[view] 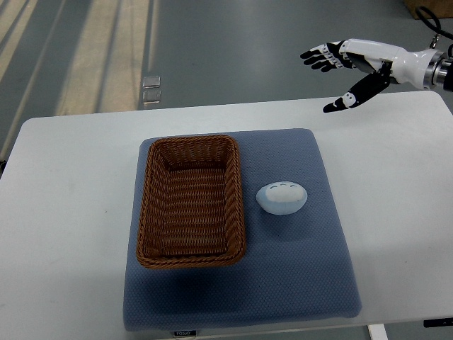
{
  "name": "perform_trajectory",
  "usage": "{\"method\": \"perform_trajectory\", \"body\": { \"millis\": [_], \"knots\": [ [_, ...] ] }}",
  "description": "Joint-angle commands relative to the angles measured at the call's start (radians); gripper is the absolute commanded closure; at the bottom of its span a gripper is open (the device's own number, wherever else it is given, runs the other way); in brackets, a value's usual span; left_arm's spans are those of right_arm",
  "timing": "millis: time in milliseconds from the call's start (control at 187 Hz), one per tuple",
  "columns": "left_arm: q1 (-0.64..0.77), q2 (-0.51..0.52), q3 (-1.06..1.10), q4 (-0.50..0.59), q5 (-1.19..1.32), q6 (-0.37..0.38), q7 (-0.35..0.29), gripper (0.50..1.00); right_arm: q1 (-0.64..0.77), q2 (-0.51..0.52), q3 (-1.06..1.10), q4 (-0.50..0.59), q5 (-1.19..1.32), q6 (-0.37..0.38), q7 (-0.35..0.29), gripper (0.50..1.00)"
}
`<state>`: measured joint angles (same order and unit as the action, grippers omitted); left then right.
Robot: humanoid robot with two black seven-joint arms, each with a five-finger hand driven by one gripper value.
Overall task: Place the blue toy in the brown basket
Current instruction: 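Swing the right hand down and reach toward the light blue plush toy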
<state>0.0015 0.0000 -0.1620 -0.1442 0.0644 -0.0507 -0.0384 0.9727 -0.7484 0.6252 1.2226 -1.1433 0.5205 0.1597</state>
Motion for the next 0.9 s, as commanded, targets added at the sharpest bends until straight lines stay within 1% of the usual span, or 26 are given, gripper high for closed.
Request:
{"method": "perform_trajectory", "body": {
  "millis": [0, 59, 134, 279, 370, 552, 745, 804, 895],
  "knots": [
    [0.0, 0.0, -0.001, 0.0, 0.0, 0.0, 0.0, 0.5, 0.011, -0.002, -0.016, 0.067, -0.125, 0.073, -0.017, 0.589],
    [0.0, 0.0, -0.001, 0.0, 0.0, 0.0, 0.0, 0.5, 0.012, 0.001, -0.038, 0.106, -0.185, 0.09, -0.031, 0.589],
    [0.0, 0.0, -0.001, 0.0, 0.0, 0.0, 0.0, 0.5, 0.014, 0.01, -0.07, 0.136, -0.222, 0.09, -0.055, 0.589],
    [0.0, 0.0, -0.001, 0.0, 0.0, 0.0, 0.0, 0.5, 0.02, 0.049, -0.119, 0.14, -0.28, 0.079, -0.095, 0.591],
    [0.0, 0.0, -0.001, 0.0, 0.0, 0.0, 0.0, 0.5, 0.015, 0.075, -0.136, 0.14, -0.325, 0.075, -0.097, 0.593],
    [0.0, 0.0, -0.001, 0.0, 0.0, 0.0, 0.0, 0.5, 0.003, 0.107, -0.17, 0.14, -0.339, 0.073, -0.097, 0.593],
    [0.0, 0.0, -0.001, 0.0, 0.0, 0.0, 0.0, 0.5, -0.023, 0.146, -0.205, 0.138, -0.368, 0.053, -0.103, 0.593],
    [0.0, 0.0, 0.001, 0.0, 0.0, 0.0, 0.0, 0.5, -0.043, 0.164, -0.205, 0.129, -0.375, 0.053, -0.115, 0.593],
    [0.0, 0.0, 0.001, 0.0, 0.0, 0.0, 0.0, 0.5, -0.068, 0.184, -0.206, 0.104, -0.4, 0.05, -0.117, 0.593]
  ]
}}
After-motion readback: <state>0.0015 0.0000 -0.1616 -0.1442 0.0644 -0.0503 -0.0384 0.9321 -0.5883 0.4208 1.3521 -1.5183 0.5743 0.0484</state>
